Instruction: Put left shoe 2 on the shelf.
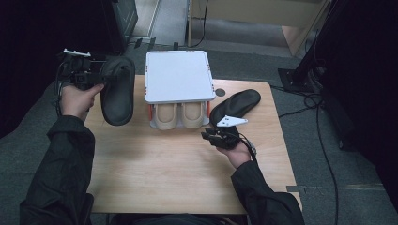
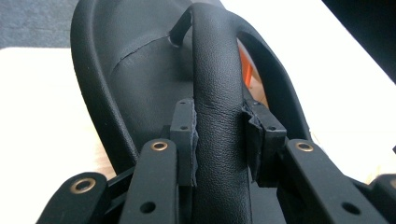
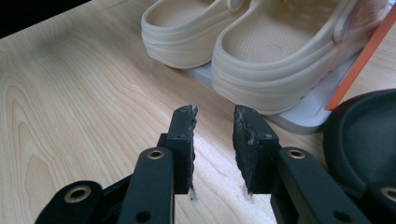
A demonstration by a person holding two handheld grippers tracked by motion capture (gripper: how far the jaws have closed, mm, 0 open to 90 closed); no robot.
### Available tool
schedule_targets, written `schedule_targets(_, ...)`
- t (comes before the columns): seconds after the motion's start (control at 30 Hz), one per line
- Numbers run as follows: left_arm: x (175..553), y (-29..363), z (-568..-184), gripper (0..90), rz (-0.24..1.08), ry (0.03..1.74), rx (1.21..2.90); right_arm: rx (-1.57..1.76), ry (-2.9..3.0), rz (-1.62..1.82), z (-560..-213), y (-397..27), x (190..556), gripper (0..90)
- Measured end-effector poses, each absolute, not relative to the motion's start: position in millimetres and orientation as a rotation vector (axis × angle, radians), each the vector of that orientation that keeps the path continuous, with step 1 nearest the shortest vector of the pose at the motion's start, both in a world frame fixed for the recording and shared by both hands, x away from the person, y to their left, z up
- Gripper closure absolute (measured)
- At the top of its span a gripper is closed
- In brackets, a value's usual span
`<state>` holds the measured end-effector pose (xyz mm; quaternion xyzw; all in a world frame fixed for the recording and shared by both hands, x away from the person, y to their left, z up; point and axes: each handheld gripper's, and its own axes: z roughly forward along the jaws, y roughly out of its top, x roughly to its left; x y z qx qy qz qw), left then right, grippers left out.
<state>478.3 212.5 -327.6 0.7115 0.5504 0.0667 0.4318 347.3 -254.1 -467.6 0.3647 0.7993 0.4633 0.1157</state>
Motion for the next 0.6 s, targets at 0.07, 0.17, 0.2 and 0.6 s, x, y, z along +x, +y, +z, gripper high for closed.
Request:
schedule_targets(0.07, 480, 210, -319, 67.8, 0.167, 1.365, 1.769, 1.055, 2.346, 1.357, -468, -253, 349, 69.1)
schedule_targets(0.17, 482, 206, -310, 67.8, 0.168, 1.357, 1.762, 1.051, 2.347, 1.361, -468, -252, 350, 69.1)
schedule_targets(0.2, 483, 204, -307, 67.7, 0.169, 1.353, 1.759, 1.053, 2.345, 1.364, -467, -251, 350, 69.1)
schedule_targets(0.6, 498, 164, -283, 67.8, 0.156, 1.314, 1.773, 1.048, 2.343, 1.37, -467, -251, 351, 69.1)
